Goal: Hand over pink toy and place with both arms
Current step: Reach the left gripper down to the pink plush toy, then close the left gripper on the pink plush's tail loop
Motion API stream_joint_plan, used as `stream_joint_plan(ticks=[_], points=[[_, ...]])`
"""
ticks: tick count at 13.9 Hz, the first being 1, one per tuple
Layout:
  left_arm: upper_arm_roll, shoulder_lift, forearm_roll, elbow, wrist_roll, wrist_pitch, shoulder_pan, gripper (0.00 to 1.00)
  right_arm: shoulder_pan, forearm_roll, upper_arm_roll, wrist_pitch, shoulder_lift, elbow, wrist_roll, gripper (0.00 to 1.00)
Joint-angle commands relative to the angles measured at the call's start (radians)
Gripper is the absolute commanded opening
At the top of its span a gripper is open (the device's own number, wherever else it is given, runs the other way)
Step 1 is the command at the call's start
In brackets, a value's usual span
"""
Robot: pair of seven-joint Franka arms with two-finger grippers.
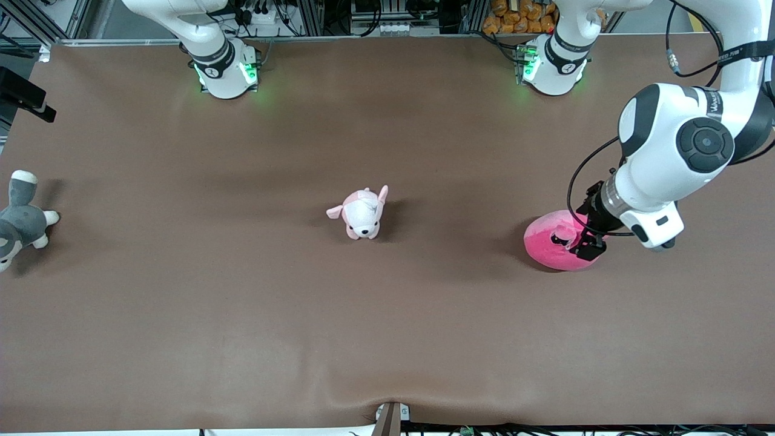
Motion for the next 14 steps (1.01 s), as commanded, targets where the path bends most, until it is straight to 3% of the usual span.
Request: stream_joint_plan(ticks=[1, 6, 9, 14], points=[[-0.006, -0.093, -0.062, -0.138, -0.033, 0.039, 0.071, 1.0, -0.002, 0.008, 0.003, 0.001, -0.005, -0.004, 0.014, 1.0], [-0.008, -0.114, -0.074, -0.235, -0.032, 0.119, 0.126, 1.0, -0.002, 0.009, 0.001, 0.0, 0.014, -0.002, 0.011, 1.0], [-0.006, -0.114, -0.074, -0.319, -0.032, 0.233, 0.143, 1.0, -0.005, 0.009, 0.003, 0.0, 0.014, -0.002, 0.011, 1.0], [-0.006, -0.045, -0.076, -0.332, -0.032, 0.373, 0.165, 1.0, 0.005, 0.009, 0.003, 0.001, 0.014, 0.001, 0.011, 1.0]])
